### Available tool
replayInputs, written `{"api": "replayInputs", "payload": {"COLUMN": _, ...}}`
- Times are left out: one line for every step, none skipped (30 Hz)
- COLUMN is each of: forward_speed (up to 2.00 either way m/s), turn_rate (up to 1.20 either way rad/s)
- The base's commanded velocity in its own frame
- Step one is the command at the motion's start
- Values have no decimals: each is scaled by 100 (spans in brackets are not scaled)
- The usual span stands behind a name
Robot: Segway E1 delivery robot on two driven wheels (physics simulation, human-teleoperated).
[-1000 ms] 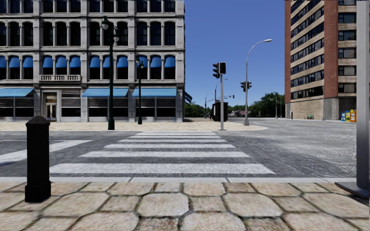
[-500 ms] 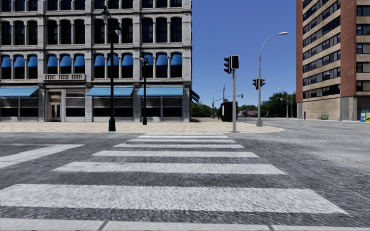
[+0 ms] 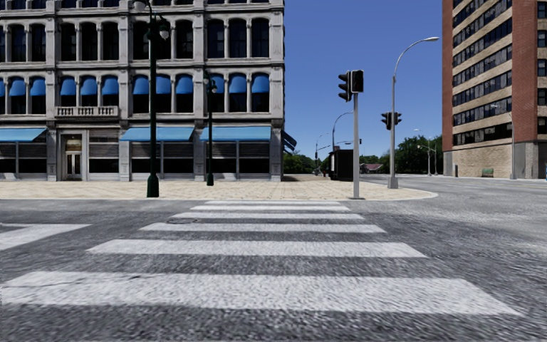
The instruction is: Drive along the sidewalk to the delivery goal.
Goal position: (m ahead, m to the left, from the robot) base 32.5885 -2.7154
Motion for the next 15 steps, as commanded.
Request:
{"api": "replayInputs", "payload": {"forward_speed": 199, "turn_rate": 0}}
{"api": "replayInputs", "payload": {"forward_speed": 199, "turn_rate": 0}}
{"api": "replayInputs", "payload": {"forward_speed": 199, "turn_rate": 0}}
{"api": "replayInputs", "payload": {"forward_speed": 199, "turn_rate": 0}}
{"api": "replayInputs", "payload": {"forward_speed": 199, "turn_rate": 0}}
{"api": "replayInputs", "payload": {"forward_speed": 199, "turn_rate": 0}}
{"api": "replayInputs", "payload": {"forward_speed": 199, "turn_rate": 0}}
{"api": "replayInputs", "payload": {"forward_speed": 199, "turn_rate": 0}}
{"api": "replayInputs", "payload": {"forward_speed": 199, "turn_rate": 0}}
{"api": "replayInputs", "payload": {"forward_speed": 199, "turn_rate": 0}}
{"api": "replayInputs", "payload": {"forward_speed": 199, "turn_rate": 0}}
{"api": "replayInputs", "payload": {"forward_speed": 199, "turn_rate": 0}}
{"api": "replayInputs", "payload": {"forward_speed": 199, "turn_rate": 0}}
{"api": "replayInputs", "payload": {"forward_speed": 199, "turn_rate": 0}}
{"api": "replayInputs", "payload": {"forward_speed": 199, "turn_rate": 0}}
